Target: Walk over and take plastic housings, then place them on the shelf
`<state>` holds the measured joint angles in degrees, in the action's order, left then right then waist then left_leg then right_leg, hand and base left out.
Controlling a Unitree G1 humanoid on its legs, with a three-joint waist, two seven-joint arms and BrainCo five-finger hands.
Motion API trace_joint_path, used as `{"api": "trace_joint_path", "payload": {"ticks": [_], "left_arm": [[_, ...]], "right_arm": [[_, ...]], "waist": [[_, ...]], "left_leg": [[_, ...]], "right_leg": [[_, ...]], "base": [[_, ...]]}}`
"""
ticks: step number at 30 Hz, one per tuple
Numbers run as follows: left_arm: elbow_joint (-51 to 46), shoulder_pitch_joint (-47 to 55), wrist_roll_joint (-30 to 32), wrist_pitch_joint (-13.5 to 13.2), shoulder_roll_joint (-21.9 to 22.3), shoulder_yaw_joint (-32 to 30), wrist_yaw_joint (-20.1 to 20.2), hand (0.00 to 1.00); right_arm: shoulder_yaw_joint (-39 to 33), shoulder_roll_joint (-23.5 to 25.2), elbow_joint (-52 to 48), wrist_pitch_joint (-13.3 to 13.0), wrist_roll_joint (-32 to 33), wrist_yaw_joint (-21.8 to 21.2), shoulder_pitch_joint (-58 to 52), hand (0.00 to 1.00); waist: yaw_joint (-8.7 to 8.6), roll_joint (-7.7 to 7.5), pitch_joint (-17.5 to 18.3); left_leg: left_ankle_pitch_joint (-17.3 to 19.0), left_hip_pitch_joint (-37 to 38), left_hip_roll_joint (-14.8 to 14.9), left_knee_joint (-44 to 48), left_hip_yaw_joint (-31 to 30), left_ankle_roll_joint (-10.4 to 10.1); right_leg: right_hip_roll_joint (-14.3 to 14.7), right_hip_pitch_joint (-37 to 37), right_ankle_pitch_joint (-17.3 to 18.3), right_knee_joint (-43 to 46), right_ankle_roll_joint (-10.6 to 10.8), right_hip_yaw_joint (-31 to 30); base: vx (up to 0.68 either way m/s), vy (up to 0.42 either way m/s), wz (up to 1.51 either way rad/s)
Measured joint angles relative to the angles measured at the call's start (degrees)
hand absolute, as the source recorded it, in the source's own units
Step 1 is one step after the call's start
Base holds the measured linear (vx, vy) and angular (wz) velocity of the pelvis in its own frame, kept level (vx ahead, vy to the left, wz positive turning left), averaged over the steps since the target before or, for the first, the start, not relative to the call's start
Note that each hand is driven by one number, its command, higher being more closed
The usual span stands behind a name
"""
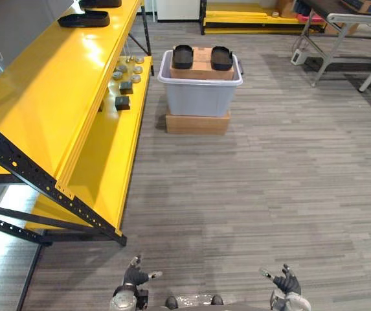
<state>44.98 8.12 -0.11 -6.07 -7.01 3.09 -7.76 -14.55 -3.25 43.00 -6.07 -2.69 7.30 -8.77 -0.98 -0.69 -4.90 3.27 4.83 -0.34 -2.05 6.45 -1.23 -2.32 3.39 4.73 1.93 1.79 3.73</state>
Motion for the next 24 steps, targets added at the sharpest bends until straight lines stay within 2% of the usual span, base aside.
{"api": "trace_joint_path", "payload": {"ticks": [5, 17, 24], "left_arm": [[-2.57, 1.01, 1.05, -0.07, 0.06, -1.01, 0.02, 0.0], [-4.04, 1.23, 2.49, -0.06, 0.07, -1.05, -0.17, 0.0], [-6.46, 2.33, 2.41, 0.05, 0.1, -1.07, -1.13, 0.0]], "right_arm": [[0.07, -0.63, -1.61, 0.1, -1.61, -0.1, -0.12, 0.0], [1.66, -1.13, -1.61, 0.28, -2.38, 0.01, -0.37, 0.0], [1.4, -1.38, -1.55, 1.24, -1.08, 0.24, 0.21, 0.0]], "waist": [[-0.65, 0.04, -0.01], [-1.23, 0.1, 0.04], [-1.18, 0.28, 0.15]], "left_leg": [[0.78, 0.91, 0.25, 0.42, 0.12, -1.21], [0.93, 1.46, 0.33, 1.11, 1.65, -1.27], [3.5, -2.27, 0.16, 3.48, 4.03, 1.65]], "right_leg": [[0.03, 1.42, 0.22, 0.0, 0.31, 0.78], [-0.1, 1.22, 1.25, 2.13, 0.9, 0.57], [-0.36, -2.67, 3.34, 4.3, 0.17, -0.69]], "base": [[0.03, -0.012, 0.06], [-0.03, -0.014, -0.01], [-0.07, -0.01, -0.14]]}}
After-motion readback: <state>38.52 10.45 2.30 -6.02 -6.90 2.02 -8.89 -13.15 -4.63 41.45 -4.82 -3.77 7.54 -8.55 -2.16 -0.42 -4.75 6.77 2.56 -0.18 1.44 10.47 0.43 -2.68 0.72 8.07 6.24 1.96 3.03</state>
